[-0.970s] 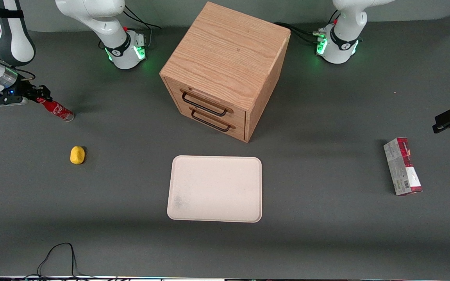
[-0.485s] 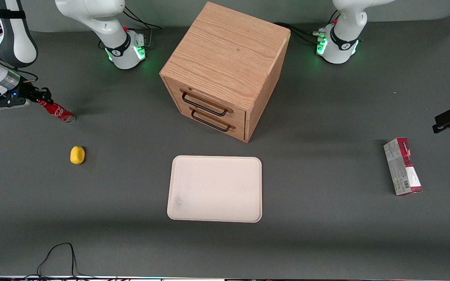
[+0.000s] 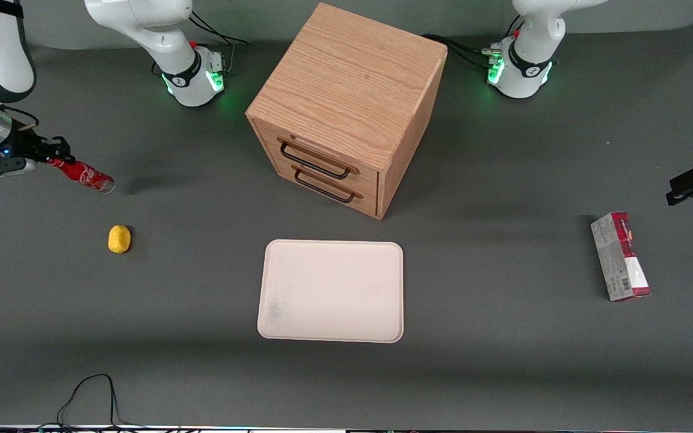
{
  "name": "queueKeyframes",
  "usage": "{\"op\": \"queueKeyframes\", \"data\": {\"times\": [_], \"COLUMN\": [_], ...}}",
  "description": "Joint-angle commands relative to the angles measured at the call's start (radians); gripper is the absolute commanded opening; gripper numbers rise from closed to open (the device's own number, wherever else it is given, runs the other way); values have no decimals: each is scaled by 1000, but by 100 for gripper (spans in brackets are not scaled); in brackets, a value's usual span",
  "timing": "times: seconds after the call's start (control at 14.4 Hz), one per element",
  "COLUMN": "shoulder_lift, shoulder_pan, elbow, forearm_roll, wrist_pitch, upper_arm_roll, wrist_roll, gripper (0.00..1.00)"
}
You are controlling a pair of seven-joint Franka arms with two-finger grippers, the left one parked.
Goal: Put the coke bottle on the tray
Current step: 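Lower the right gripper and close it around the bottle's middle, then lift the bottle and carry it toward the cream tray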
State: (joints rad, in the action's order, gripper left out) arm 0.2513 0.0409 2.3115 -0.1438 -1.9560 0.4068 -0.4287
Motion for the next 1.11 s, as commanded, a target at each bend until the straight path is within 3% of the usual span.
{"op": "queueKeyframes", "data": {"times": [0.0,0.35,0.69,1.04], "shoulder_lift": [-113,-470,-791,-975], "shoulder_pan": [8,16,22,42], "elbow": [-304,-962,-1288,-1304], "forearm_roll": [65,159,138,-77], "wrist_pitch": [223,498,473,252], "upper_arm_roll": [-149,-400,-617,-824], "wrist_roll": [100,338,588,769], "gripper": [0,0,0,0]}}
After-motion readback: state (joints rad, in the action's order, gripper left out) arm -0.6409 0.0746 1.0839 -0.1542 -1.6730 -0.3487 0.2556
